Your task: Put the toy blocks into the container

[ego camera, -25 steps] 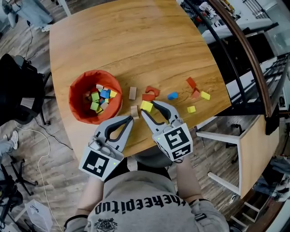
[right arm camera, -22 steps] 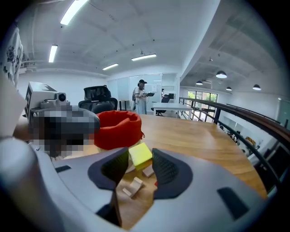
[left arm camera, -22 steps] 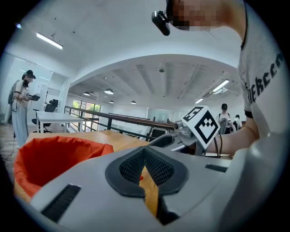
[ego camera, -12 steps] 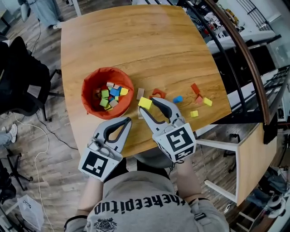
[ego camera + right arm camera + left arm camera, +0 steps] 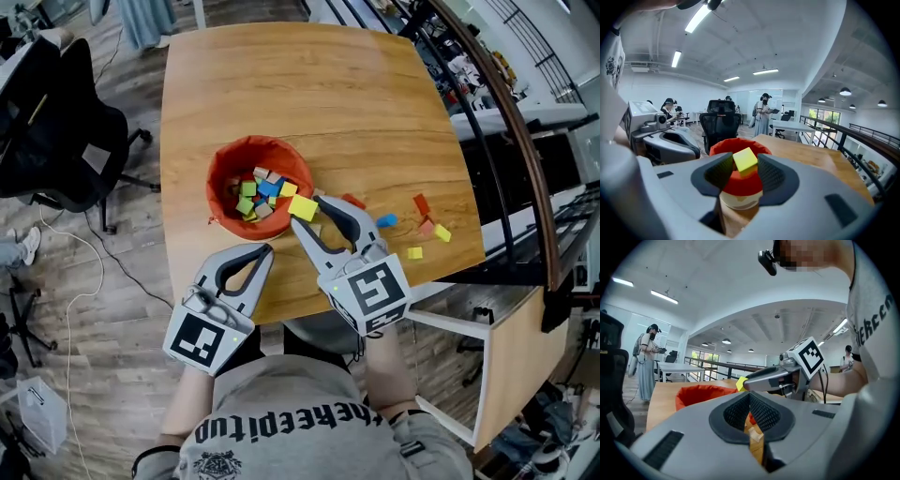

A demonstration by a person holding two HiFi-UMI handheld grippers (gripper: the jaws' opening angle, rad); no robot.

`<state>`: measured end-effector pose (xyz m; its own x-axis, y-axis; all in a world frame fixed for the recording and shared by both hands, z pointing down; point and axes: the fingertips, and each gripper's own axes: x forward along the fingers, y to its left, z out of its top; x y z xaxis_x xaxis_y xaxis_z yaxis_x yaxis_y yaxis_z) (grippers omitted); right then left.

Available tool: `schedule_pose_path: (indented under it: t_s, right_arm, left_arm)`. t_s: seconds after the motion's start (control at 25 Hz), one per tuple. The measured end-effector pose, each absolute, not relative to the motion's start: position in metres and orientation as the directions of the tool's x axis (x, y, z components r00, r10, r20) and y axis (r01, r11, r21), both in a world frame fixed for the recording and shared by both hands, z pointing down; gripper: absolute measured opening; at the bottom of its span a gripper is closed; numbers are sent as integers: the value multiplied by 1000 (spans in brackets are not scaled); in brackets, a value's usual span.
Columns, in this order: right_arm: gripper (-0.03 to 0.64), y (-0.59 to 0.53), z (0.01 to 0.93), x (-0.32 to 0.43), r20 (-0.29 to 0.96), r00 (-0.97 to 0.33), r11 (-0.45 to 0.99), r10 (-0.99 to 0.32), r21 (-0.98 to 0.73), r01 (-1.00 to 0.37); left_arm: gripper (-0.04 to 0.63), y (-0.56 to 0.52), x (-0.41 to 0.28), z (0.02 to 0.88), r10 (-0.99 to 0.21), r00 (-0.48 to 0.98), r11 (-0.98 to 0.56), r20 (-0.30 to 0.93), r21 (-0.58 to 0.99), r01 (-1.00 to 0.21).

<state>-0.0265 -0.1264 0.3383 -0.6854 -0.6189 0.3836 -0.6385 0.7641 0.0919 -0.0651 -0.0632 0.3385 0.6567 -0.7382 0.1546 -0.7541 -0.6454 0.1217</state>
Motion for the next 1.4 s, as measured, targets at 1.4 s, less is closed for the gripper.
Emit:
schedule_pose_path:
  t_s: [1.4]
  right_arm:
    - [107,-127,344,-70,335,-715,770,-614,54,-636]
  left_arm:
    - [14,-39,-113,341,-812,559,-547,167,113,-829]
